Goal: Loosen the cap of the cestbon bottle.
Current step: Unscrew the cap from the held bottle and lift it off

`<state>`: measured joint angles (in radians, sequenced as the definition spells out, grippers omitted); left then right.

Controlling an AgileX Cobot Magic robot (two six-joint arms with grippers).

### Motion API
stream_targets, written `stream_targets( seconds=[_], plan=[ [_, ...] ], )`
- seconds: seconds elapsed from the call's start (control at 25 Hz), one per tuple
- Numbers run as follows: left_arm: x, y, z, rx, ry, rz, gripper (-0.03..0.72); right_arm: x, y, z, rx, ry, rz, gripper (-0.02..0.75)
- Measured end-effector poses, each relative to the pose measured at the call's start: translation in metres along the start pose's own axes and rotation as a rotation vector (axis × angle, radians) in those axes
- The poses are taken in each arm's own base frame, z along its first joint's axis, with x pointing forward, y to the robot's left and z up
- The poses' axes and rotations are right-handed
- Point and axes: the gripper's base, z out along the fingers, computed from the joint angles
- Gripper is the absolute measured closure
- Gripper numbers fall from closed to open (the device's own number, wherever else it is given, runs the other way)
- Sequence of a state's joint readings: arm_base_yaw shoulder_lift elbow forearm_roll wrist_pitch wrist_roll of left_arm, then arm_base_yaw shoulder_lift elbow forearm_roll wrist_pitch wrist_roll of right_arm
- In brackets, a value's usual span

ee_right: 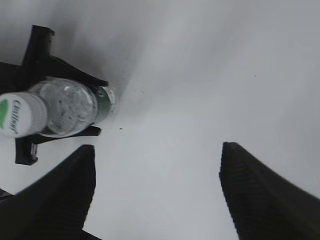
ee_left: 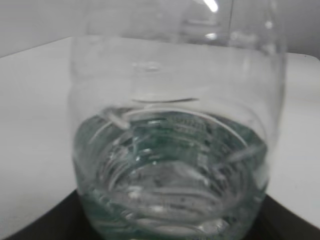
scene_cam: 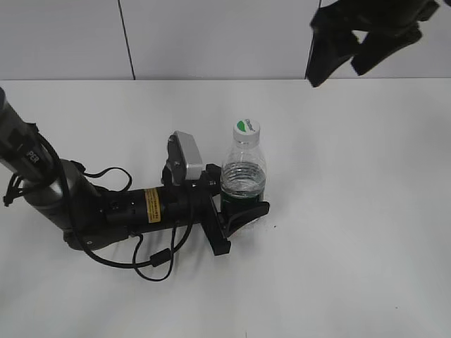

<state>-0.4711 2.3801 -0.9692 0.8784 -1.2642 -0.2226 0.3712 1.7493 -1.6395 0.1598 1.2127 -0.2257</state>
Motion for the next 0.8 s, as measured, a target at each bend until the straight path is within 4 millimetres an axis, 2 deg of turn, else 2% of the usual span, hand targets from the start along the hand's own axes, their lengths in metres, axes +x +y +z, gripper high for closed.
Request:
stream_targets(
  seconds=[0.24, 0.52, 0.64, 0.8],
  plan=[
    [0.000, 0.000, 0.000, -0.002, 0.000, -0.001, 0.286, -0.021, 0.043, 0.024, -0.039, 0.023, -0.052, 0.150],
    [0.000, 0.000, 0.000, -0.005, -0.001, -0.001, 0.286, -0.023, 0.075, 0.055, -0.050, 0.095, -0.075, 0.150],
    [0.000, 0.001, 0.000, -0.013, -0.001, -0.004, 0.286, -0.023, 0.087, 0.062, -0.059, 0.112, -0.098, 0.150],
    [0.000, 0.002, 0.000, -0.018, -0.002, -0.006, 0.286, -0.023, 0.093, 0.064, -0.063, 0.116, -0.111, 0.150]
  ],
)
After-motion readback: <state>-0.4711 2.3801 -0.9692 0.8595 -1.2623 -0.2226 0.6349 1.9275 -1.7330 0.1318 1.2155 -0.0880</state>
